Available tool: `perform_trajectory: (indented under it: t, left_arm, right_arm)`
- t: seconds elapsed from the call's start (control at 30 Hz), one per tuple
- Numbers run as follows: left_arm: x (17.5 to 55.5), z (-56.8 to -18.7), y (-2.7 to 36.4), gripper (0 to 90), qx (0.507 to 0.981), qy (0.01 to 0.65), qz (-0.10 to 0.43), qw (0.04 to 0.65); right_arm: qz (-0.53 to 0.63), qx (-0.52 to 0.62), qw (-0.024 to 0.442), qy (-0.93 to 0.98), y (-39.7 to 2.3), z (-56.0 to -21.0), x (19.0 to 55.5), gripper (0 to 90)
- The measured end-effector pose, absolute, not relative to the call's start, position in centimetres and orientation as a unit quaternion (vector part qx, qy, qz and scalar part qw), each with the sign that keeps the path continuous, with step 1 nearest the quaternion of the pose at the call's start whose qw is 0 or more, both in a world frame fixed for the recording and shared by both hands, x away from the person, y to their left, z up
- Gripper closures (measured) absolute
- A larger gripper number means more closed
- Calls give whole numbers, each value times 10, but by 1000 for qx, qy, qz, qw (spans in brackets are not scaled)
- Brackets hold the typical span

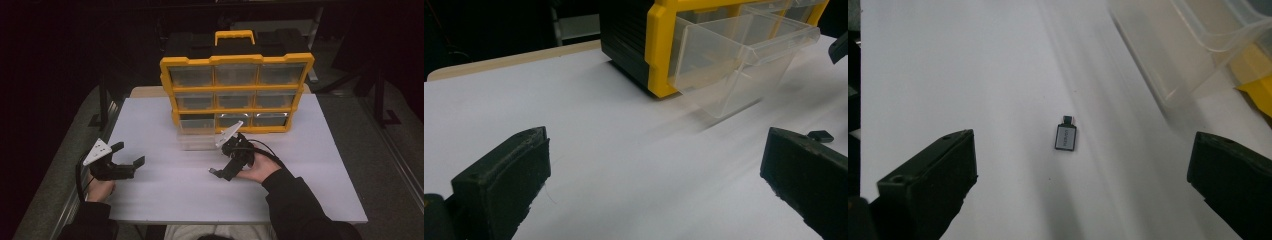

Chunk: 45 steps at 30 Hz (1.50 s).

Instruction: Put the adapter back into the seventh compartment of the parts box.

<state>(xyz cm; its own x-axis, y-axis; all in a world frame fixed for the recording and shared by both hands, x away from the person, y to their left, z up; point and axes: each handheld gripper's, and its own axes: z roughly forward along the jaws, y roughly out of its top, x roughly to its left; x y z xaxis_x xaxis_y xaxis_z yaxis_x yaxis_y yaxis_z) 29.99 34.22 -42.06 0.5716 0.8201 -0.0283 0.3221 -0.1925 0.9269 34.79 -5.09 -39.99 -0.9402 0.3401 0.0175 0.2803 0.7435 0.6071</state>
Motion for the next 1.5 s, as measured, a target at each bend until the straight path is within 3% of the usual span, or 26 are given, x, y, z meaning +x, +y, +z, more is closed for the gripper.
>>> perform_trajectory:
  t: [0.37, 0.6, 0.9, 1.27, 1.5]
  left_arm:
    - [300, -421, 342, 0, 734, 388, 249, 498]
    - [300, -420, 342, 0, 733, 389, 250, 499]
    - [300, -421, 341, 0, 735, 387, 249, 498]
    - [300, -421, 341, 0, 735, 387, 248, 498]
    - [300, -421, 341, 0, 735, 387, 248, 498]
  right_arm:
    - [291, 154, 42, 943, -38, -412, 352, 0]
    - [278, 147, 29, 949, -30, -420, 354, 45]
    - [265, 141, 8, 954, -21, -427, 358, 153]
    - [248, 139, -2, 959, -18, -431, 359, 434]
    - [247, 134, 9, 959, -16, -433, 360, 519]
